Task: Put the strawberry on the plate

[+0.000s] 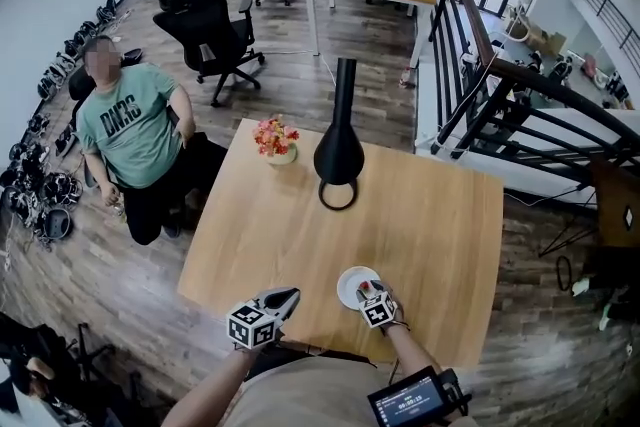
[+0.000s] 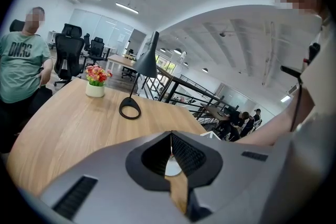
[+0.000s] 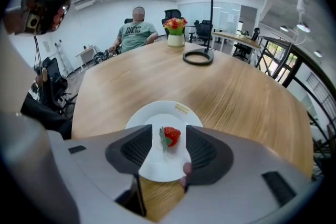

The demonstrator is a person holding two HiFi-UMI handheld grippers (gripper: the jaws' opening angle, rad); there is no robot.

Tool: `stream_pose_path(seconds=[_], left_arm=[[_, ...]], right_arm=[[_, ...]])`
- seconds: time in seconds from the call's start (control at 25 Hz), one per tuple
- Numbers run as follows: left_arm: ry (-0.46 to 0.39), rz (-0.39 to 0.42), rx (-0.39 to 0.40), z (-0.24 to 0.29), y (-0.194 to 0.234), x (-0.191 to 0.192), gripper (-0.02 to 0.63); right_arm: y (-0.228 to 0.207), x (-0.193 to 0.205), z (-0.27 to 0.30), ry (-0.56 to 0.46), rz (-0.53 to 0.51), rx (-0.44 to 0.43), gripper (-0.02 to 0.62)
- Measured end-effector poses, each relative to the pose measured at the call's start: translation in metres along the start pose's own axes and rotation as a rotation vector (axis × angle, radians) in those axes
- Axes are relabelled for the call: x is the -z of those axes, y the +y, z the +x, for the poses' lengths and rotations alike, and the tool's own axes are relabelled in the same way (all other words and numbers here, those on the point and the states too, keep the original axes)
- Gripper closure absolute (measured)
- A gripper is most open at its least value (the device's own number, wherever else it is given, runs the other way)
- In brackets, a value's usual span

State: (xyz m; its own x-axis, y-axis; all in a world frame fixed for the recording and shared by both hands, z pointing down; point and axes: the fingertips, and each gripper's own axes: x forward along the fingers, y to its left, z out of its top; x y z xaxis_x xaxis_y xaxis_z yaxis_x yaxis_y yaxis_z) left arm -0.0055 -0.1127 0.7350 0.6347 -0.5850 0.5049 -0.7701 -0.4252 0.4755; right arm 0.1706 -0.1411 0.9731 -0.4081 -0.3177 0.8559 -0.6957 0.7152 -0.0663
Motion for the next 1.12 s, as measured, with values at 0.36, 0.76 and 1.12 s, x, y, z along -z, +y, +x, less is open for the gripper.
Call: stream_pose_path(seconds=[0.36, 0.76, 1.12], left_arm=[[-0.072, -0.004, 0.084, -0.024, 0.004, -0.026, 0.601], [-0.184, 0.084, 0.214, -0.095, 0.004, -0.084, 0.601], [-0.326, 0.118, 0.245, -0.174, 0.021, -0.119, 0.601]], right_arm=[[-0.024, -0.066, -0.116, -0.378, 0.204, 0.206, 0.411], [0.020, -0.187, -0.285, -0.758, 0.223, 0.418, 0.413], [0.122, -0.262, -0.363, -0.922, 0.078, 0.469, 0.413]])
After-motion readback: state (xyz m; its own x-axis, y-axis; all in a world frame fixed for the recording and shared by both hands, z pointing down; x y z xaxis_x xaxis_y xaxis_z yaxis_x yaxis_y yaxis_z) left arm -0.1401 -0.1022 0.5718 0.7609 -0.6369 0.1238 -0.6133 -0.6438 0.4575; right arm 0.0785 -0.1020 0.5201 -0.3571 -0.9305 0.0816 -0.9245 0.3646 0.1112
